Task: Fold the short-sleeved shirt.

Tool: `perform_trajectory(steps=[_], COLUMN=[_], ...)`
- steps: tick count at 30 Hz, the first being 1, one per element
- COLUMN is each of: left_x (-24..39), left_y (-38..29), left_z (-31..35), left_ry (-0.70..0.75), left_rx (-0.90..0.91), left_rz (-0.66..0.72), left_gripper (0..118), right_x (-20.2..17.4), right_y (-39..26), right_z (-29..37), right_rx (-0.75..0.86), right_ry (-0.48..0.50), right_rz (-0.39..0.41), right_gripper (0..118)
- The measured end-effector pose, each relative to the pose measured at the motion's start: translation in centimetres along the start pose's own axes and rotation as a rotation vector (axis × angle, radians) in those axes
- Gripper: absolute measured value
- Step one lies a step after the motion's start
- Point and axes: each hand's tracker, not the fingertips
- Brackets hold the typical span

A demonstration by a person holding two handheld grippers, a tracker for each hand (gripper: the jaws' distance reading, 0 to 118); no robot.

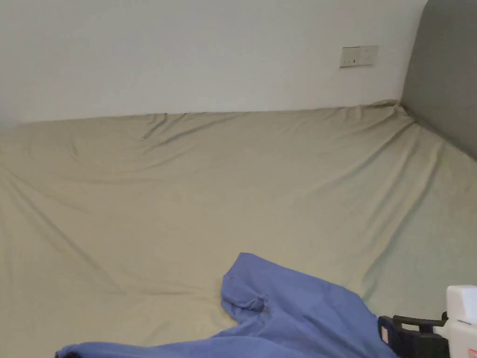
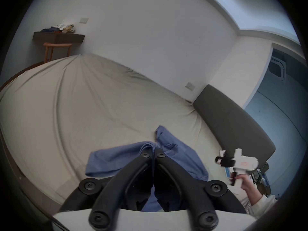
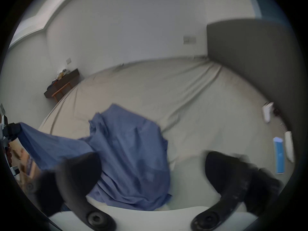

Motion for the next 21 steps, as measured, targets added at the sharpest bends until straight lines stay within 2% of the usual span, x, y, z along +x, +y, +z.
perform_trajectory(steps=[1,2,3,4,5,6,7,8,9,10,11,13,14,15,18,21], left_x=[0.5,1.0,1.4,1.8,2.1,2.3,2.4,2.3,2.1,2.0,1.8,1.2,1.0,0.7,0.1,-0.1], left_y=[0.2,0.4,0.5,0.7,0.7,0.6,0.6,0.5,0.5,0.4,0.2,0.0,-0.1,-0.2,-0.3,0.3], left_z=[0.1,0.3,0.3,0.4,0.4,0.4,0.2,0.1,0.0,-0.2,-0.3,-0.6,-0.7,-0.7,-0.2,0.9], left_ry=[-0.008,-0.011,-0.015,-0.017,-0.015,-0.008,-0.001,-0.001,0.002,0.010,0.018,0.056,0.067,0.075,0.115,0.172], left_rx=[0.004,0.014,0.021,0.018,0.018,0.018,0.011,0.006,0.002,0.000,-0.005,-0.006,-0.003,-0.003,0.012,0.063], left_rz=[-0.006,-0.013,-0.024,-0.033,-0.039,-0.058,-0.059,-0.059,-0.057,-0.048,-0.048,-0.041,-0.037,-0.028,-0.016,-0.033], left_gripper=[0,0,0,0,0,0,0,0,0,0,0,0,0,0,0,0], right_x=[2.0,3.8,-1.2,-0.3,0.5,1.1,0.1,-0.1,-0.4,-0.8,-2.1,-3.0,-3.5,-2.4,-4.4,-6.4], right_y=[-0.4,-0.7,0.0,-0.5,-1.1,-1.6,-2.2,-2.6,-3.0,-3.1,-1.5,-0.9,-0.8,-0.8,-0.6,0.1], right_z=[-2.2,-4.1,-2.4,-4.1,-5.5,-6.8,-7.7,-8.1,-8.2,-7.9,-7.6,-6.1,-5.4,-4.3,-0.3,4.2], right_rx=[-0.021,-0.040,-0.107,-0.172,-0.229,-0.266,-0.251,-0.252,-0.218,-0.215,-0.200,-0.084,-0.070,-0.059,0.059,0.218], right_ry=[0.058,0.047,0.090,0.080,0.034,0.026,0.046,0.045,0.000,0.015,0.028,0.103,0.096,0.115,0.157,0.126], right_rz=[0.011,-0.015,-0.017,-0.022,-0.024,-0.017,-0.020,-0.021,0.006,0.003,-0.014,-0.105,-0.126,-0.115,-0.078,-0.063], right_gripper=[115,116,117,114,103,79,70,70,59,28,7,6,6,6,6,6])
